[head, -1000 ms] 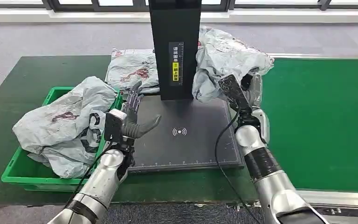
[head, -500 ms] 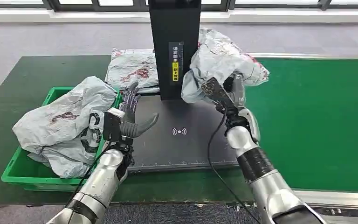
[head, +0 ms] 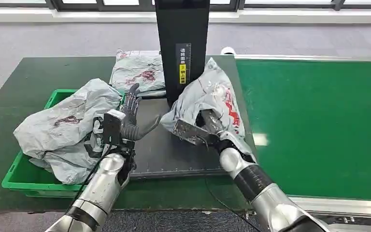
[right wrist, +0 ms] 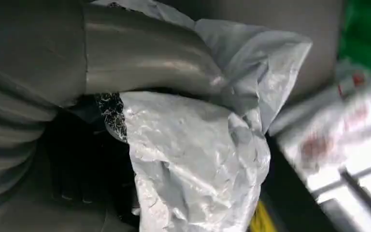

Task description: Moved the parcel from conveyor to table for the left to box.

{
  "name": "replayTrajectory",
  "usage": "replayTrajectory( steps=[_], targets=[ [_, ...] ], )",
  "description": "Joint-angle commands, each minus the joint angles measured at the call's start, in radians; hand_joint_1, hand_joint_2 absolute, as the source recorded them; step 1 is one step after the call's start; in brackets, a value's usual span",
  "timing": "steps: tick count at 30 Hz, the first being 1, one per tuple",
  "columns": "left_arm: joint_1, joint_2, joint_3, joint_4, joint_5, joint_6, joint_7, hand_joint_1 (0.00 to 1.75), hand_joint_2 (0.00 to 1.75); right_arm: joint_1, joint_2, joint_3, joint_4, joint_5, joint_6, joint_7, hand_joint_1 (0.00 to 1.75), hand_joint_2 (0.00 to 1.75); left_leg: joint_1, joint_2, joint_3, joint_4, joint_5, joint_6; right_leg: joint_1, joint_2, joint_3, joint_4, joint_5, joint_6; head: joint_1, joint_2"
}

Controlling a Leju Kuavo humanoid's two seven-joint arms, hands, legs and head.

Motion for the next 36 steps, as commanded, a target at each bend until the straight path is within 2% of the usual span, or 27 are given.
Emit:
replayTrajectory(
  steps=[1,5,15,19,20,21,23,24,28,31,36],
  targets=[
    [-0.059,0.017,0.011,0.057,0.003,-0.004,-0.007,0.0,1.75,0.144,-0.155,0.308,-0.187,-0.006,0.076,-0.013,1.75,1.75,0.001,-0.001,0.001,-0.001,-0.001,0.0,0.001,-0.001,0.002,-0.002,0.0,0.0,0.0,0.0],
    [-0.086,0.008,0.003,0.082,-0.006,-0.009,-0.006,0.0,1.75,0.191,-0.159,0.308,-0.241,-0.021,0.073,-0.012,1.75,1.75,0.001,-0.002,0.0,0.0,-0.001,0.0,0.001,-0.003,0.001,-0.001,-0.002,0.0,0.0,0.0],
    [-0.102,0.001,-0.008,0.105,-0.017,-0.007,-0.017,0.0,1.75,0.203,-0.15,0.285,-0.241,0.004,0.061,-0.004,1.75,1.75,0.0,0.0,0.002,-0.002,-0.001,0.0,0.001,-0.001,0.002,-0.003,-0.001,0.0,0.0,0.0],
    [-0.108,-0.001,-0.005,0.099,-0.022,-0.004,-0.026,0.0,1.75,0.238,-0.162,0.253,-0.295,0.009,0.05,-0.029,1.75,1.75,0.0,0.0,0.0,0.0,-0.001,0.0,0.0,0.0,0.0,-0.001,-0.001,0.0,0.0,0.0],
    [-0.106,0.001,-0.003,0.086,-0.024,-0.002,-0.028,0.0,1.75,0.252,-0.166,0.236,-0.326,0.01,0.04,-0.03,0.75,1.75,0.0,-0.001,0.002,-0.001,-0.002,0.0,0.0,-0.001,0.003,-0.002,-0.002,0.0,0.0,0.0],
    [-0.103,0.003,-0.002,0.076,-0.026,0.003,-0.026,0.0,1.75,0.263,-0.166,0.218,-0.343,0.019,0.025,-0.024,0.02,1.75,0.0,-0.001,0.001,0.0,-0.002,0.0,0.0,-0.001,0.001,-0.001,-0.002,0.0,0.0,0.0],
    [-0.077,0.011,0.002,0.025,-0.048,0.031,-0.016,0.0,1.75,0.293,-0.141,0.144,-0.4,0.059,-0.039,0.015,0.0,1.75,0.0,-0.001,0.0,0.0,-0.002,0.0,0.0,-0.001,0.001,-0.001,-0.002,0.0,0.0,0.0],
    [-0.061,0.011,0.003,0.0,-0.066,0.046,-0.014,0.0,1.75,0.315,-0.121,0.095,-0.429,0.1,-0.086,0.045,0.0,0.0,0.0,0.001,0.0,0.0,-0.002,0.0,0.0,0.0,-0.001,-0.001,-0.002,0.0,0.0,0.0],
    [-0.021,0.014,-0.005,-0.063,-0.099,0.057,-0.019,0.0,1.75,0.403,-0.106,-0.017,-0.526,0.123,-0.137,0.066,0.0,0.0,0.0,0.001,0.0,-0.001,-0.002,0.0,0.0,0.0,-0.001,-0.001,-0.002,0.0,0.0,0.0],
    [0.016,0.018,-0.01,-0.114,-0.115,0.048,-0.036,0.0,1.75,0.486,-0.083,-0.143,-0.617,0.095,-0.21,0.035,0.0,0.0,0.0,-0.001,0.002,-0.002,-0.002,0.0,0.0,-0.002,0.002,-0.002,-0.002,0.0,0.0,0.0],
    [0.037,0.014,-0.03,-0.157,-0.154,0.057,-0.069,0.0,1.75,0.491,-0.03,-0.283,-0.639,0.065,-0.243,0.025,0.0,0.0,-0.001,0.0,0.0,-0.001,-0.002,0.0,-0.001,0.0,0.0,-0.001,-0.003,0.0,0.0,0.0]
  ],
)
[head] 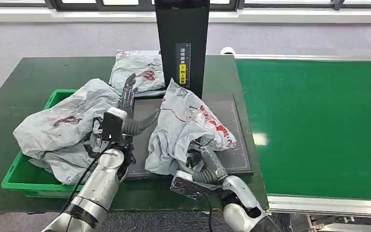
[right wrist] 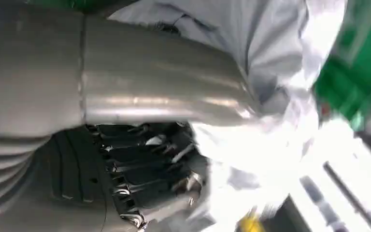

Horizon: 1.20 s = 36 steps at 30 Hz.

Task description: Moved the parcel from conveyor to table for the left to box.

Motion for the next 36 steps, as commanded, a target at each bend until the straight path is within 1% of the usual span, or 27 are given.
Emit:
replayTrajectory(
  steps=[1,7,10,14,15,17,19,20,22,23,27,29,30,32,33,34,36],
  targets=[
    [0.037,0.019,-0.038,-0.087,-0.06,0.011,-0.045,0.0,1.75,0.075,0.087,-0.332,-0.12,-0.038,-0.044,-0.013,0.0,0.0,0.0,0.0,0.003,-0.001,-0.001,0.0,0.0,0.0,0.002,-0.001,-0.001,-0.001,0.0,0.0],
    [0.027,0.031,-0.067,-0.069,-0.09,-0.014,-0.051,0.0,1.75,0.05,0.095,-0.348,-0.056,-0.042,-0.027,-0.017,0.0,0.0,0.0,0.0,0.004,-0.002,0.0,0.0,0.0,0.0,0.003,-0.002,0.0,-0.001,0.0,0.0],
    [-0.002,0.042,-0.127,-0.001,-0.161,-0.081,-0.032,0.0,1.75,0.016,0.108,-0.345,-0.013,-0.033,-0.013,-0.01,0.0,0.0,0.0,0.001,0.003,-0.001,0.0,0.0,0.0,0.001,0.002,-0.002,0.0,-0.001,0.0,0.0],
    [-0.007,0.031,-0.126,0.024,-0.169,-0.082,-0.037,0.0,1.75,0.007,0.112,-0.346,-0.002,-0.033,-0.013,-0.011,0.0,0.0,0.0,0.001,0.005,-0.003,0.0,0.0,0.001,0.001,0.004,-0.003,0.0,-0.001,0.0,0.0],
    [-0.007,0.031,-0.126,0.024,-0.169,-0.082,-0.037,0.0,1.75,0.007,0.112,-0.346,-0.002,-0.033,-0.013,-0.011,0.0,0.0,0.0,0.001,0.003,-0.002,0.0,0.0,0.0,0.001,0.003,-0.002,0.0,-0.001,0.0,0.0],
    [-0.021,0.046,-0.177,0.048,-0.225,-0.111,-0.026,0.0,1.75,0.008,0.109,-0.341,-0.002,-0.029,-0.002,-0.005,0.0,0.0,0.0,0.001,0.003,-0.002,0.0,0.0,0.0,0.001,0.003,-0.002,0.0,-0.001,0.0,0.0],
    [-0.028,0.031,-0.209,0.102,-0.284,-0.124,-0.028,0.0,1.75,0.013,0.111,-0.338,0.006,-0.027,0.012,-0.002,0.0,0.0,0.0,0.0,0.004,-0.002,0.0,0.0,0.001,0.0,0.003,-0.002,0.0,-0.001,0.0,0.0],
    [-0.027,0.019,-0.224,0.122,-0.328,-0.077,-0.034,0.0,1.75,0.029,0.117,-0.342,-0.002,-0.04,0.022,-0.005,0.0,0.0,0.0,-0.001,0.003,-0.002,0.0,0.0,0.0,-0.001,0.003,-0.002,0.0,0.0,0.0,0.0],
    [-0.037,0.006,-0.231,0.158,-0.339,-0.071,-0.04,0.0,1.75,0.045,0.119,-0.341,-0.017,-0.042,0.028,-0.012,0.0,0.0,0.0,-0.002,0.005,-0.003,0.0,0.0,0.0,-0.002,0.005,-0.003,-0.001,-0.001,0.0,0.0],
    [-0.049,-0.005,-0.258,0.201,-0.387,-0.035,-0.032,0.0,1.75,0.06,0.131,-0.351,-0.041,-0.046,0.024,-0.031,0.0,0.0,0.0,-0.002,0.004,-0.002,0.0,0.0,0.0,-0.002,0.004,-0.002,-0.001,0.0,0.0,0.0],
    [-0.046,-0.012,-0.263,0.212,-0.392,-0.025,-0.033,0.0,1.75,0.064,0.134,-0.353,-0.058,-0.047,0.024,-0.027,0.0,0.0,0.0,-0.001,0.003,-0.002,0.0,0.0,0.0,-0.001,0.003,-0.002,-0.001,0.0,0.0,0.0],
    [-0.08,-0.016,-0.323,0.296,-0.495,-0.01,0.013,0.0,1.75,0.071,0.148,-0.376,-0.092,-0.057,-0.002,-0.063,0.0,0.0,0.0,0.0,0.002,-0.001,0.0,0.0,0.0,-0.001,0.002,-0.001,-0.001,-0.001,0.0,0.0],
    [-0.102,-0.029,-0.36,0.362,-0.572,0.022,0.057,0.0,1.75,0.075,0.155,-0.391,-0.114,-0.056,-0.03,-0.075,0.0,0.0,0.0,-0.002,0.003,-0.001,0.0,0.0,0.0,-0.002,0.003,-0.002,-0.001,-0.001,0.0,0.0],
    [-0.135,-0.055,-0.414,0.478,-0.657,0.032,0.105,0.0,1.75,0.086,0.165,-0.42,-0.159,-0.106,-0.048,-0.113,0.0,0.0,0.0,-0.003,0.002,-0.001,0.0,0.001,0.0,-0.003,0.002,-0.001,-0.001,0.0,0.0,0.0],
    [-0.166,-0.081,-0.46,0.605,-0.725,-0.007,0.191,0.0,1.75,0.106,0.174,-0.46,-0.217,-0.162,-0.096,-0.169,0.0,0.0,-0.001,-0.003,0.002,-0.001,0.0,0.001,0.0,-0.004,0.002,-0.001,-0.001,0.0,0.0,0.0],
    [-0.173,-0.086,-0.48,0.643,-0.754,-0.029,0.23,0.0,1.75,0.118,0.18,-0.48,-0.248,-0.183,-0.129,-0.204,0.0,0.0,0.0,-0.005,0.002,-0.001,0.0,0.001,0.0,-0.006,0.003,-0.001,-0.001,0.0,0.0,0.0],
    [-0.184,-0.089,-0.508,0.697,-0.8,-0.08,0.317,0.0,1.75,0.139,0.183,-0.502,-0.305,-0.219,-0.189,-0.279,0.0,0.0,0.0,-0.003,0.003,-0.001,0.0,0.001,0.0,-0.003,0.003,-0.002,-0.001,0.0,0.0,0.0]
  ],
)
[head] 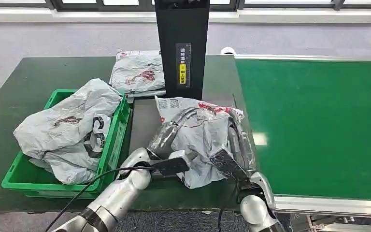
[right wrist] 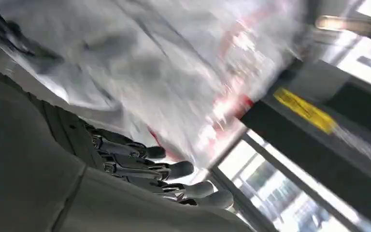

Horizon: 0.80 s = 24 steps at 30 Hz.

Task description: Moved the parcel from conveyor to table for the left to box.

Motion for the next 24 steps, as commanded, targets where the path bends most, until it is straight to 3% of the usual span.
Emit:
replayTrajectory(
  steps=[1,2,3,4,9,17,20,24],
  targets=[
    [-0.154,-0.055,-0.262,0.501,-0.219,-0.13,0.273,0.0,1.75,0.061,0.062,-0.186,-0.216,-0.153,-0.174,-0.206,0.0,1.75,0.0,-0.003,0.002,-0.001,0.0,0.0,0.0,-0.003,0.004,-0.001,-0.001,0.0,0.0,0.0],
    [-0.164,-0.053,-0.275,0.517,-0.239,-0.179,0.309,0.0,1.75,0.052,0.062,-0.186,-0.223,-0.164,-0.185,-0.218,0.0,1.75,0.0,-0.002,0.003,-0.001,-0.001,0.0,0.0,-0.003,0.004,-0.001,-0.002,0.0,0.0,0.0],
    [-0.166,-0.05,-0.273,0.518,-0.242,-0.193,0.314,0.8,1.75,0.045,0.063,-0.184,-0.222,-0.179,-0.184,-0.221,0.0,1.75,-0.001,-0.001,0.001,0.0,0.0,0.0,0.0,-0.001,0.002,0.0,-0.001,0.0,0.0,0.0],
    [-0.169,-0.05,-0.264,0.52,-0.242,-0.205,0.321,1.75,1.75,0.041,0.064,-0.176,-0.217,-0.174,-0.19,-0.222,0.0,1.75,-0.001,-0.001,0.002,-0.001,-0.001,0.0,0.0,-0.001,0.003,-0.001,-0.001,-0.001,0.0,0.0],
    [-0.178,-0.046,-0.152,0.478,-0.172,-0.102,0.31,1.75,1.75,0.054,0.074,-0.155,-0.161,-0.157,-0.189,-0.198,0.0,1.75,0.0,0.001,0.004,-0.001,0.0,0.0,0.0,0.001,0.004,-0.001,0.0,-0.001,0.0,0.0],
    [-0.183,-0.047,-0.149,0.478,-0.171,-0.107,0.309,1.75,1.75,0.059,0.074,-0.156,-0.154,-0.158,-0.19,-0.199,0.0,1.75,0.0,0.004,0.005,-0.002,-0.001,0.002,0.0,0.002,0.007,-0.002,0.001,0.003,0.0,0.0],
    [-0.182,-0.045,-0.062,0.446,-0.11,-0.008,0.263,1.75,1.75,0.05,0.072,-0.155,-0.137,-0.154,-0.175,-0.182,0.0,1.75,-0.001,0.001,0.005,-0.004,0.003,0.001,0.0,-0.001,0.007,-0.003,0.003,0.0,0.0,0.0],
    [-0.207,-0.036,0.154,0.325,0.055,0.124,0.157,1.75,1.75,0.005,0.044,-0.145,-0.054,-0.199,-0.191,-0.194,0.0,1.75,0.0,0.004,0.005,-0.002,0.003,0.001,0.0,0.002,0.006,-0.001,0.004,0.0,0.0,0.0]
  ],
)
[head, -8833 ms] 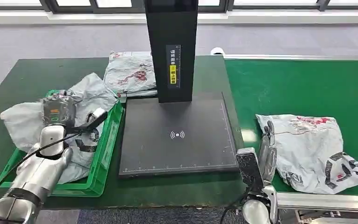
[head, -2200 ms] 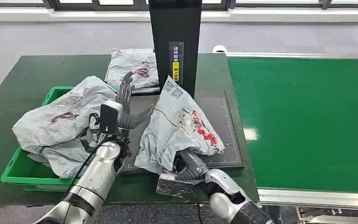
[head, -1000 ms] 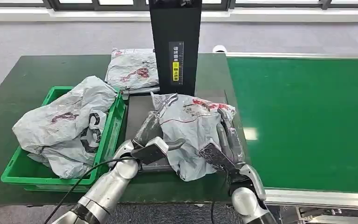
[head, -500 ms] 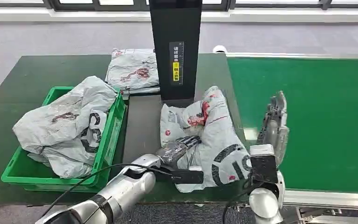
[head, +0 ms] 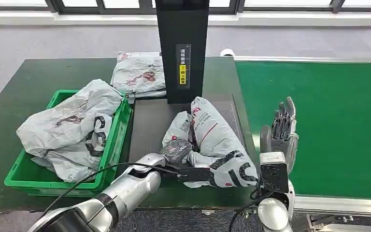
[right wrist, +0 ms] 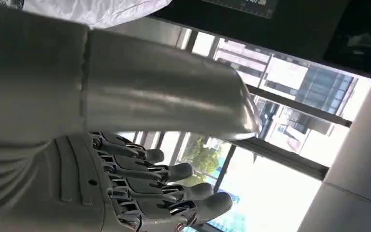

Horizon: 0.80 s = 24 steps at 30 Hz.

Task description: Moved the parcel from conveyor to table for the left to box.

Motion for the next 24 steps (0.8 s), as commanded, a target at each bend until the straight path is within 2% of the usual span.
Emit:
replayTrajectory(
  steps=[1,4,6,8,10,13,24],
  targets=[
    [-0.043,0.029,0.375,-0.133,0.263,0.172,-0.164,1.75,1.75,-0.079,-0.017,-0.019,0.156,-0.074,0.001,-0.004,0.0,1.75,0.001,0.003,-0.001,0.0,-0.001,0.0,0.001,0.003,-0.002,-0.001,0.001,-0.001,0.0,0.0],
    [-0.015,0.057,0.492,-0.323,0.438,0.074,-0.235,1.75,1.75,-0.113,-0.026,0.0,0.215,-0.118,0.007,-0.018,0.0,1.75,0.001,0.004,-0.003,0.0,0.0,0.0,0.001,0.004,-0.004,-0.001,0.001,-0.001,0.0,0.0],
    [0.021,0.085,0.509,-0.459,0.522,0.029,-0.235,1.75,1.75,-0.122,-0.026,0.008,0.231,-0.139,0.014,-0.014,0.0,1.75,0.001,0.005,-0.002,0.0,0.0,0.0,0.001,0.005,-0.004,-0.001,0.001,-0.001,0.0,0.0],
    [0.052,0.111,0.519,-0.575,0.568,0.047,-0.225,1.75,1.75,-0.114,-0.02,0.008,0.23,-0.15,0.019,-0.013,0.0,1.75,0.001,0.005,-0.002,-0.001,-0.001,-0.001,0.001,0.005,-0.004,-0.001,0.001,-0.001,0.0,0.0],
    [0.074,0.146,0.534,-0.69,0.537,0.165,-0.223,1.75,1.75,-0.089,-0.013,0.002,0.204,-0.154,0.021,-0.008,0.0,1.75,0.001,0.006,-0.002,-0.001,-0.001,-0.001,0.001,0.006,-0.004,0.0,0.0,-0.001,0.0,0.0],
    [0.082,0.176,0.555,-0.747,0.504,0.22,-0.206,1.75,1.75,-0.066,-0.018,-0.001,0.185,-0.154,0.017,-0.007,0.0,1.75,0.001,0.006,-0.002,-0.001,-0.002,-0.001,0.001,0.006,-0.004,0.0,0.0,-0.003,0.0,0.0],
    [0.083,0.169,0.551,-0.733,0.502,0.22,-0.208,1.75,1.75,-0.067,-0.018,-0.002,0.186,-0.155,0.017,-0.006,0.0,1.75,0.001,0.001,-0.003,-0.001,-0.002,-0.002,0.001,0.001,-0.004,0.0,-0.003,-0.002,0.0,0.0]
  ],
)
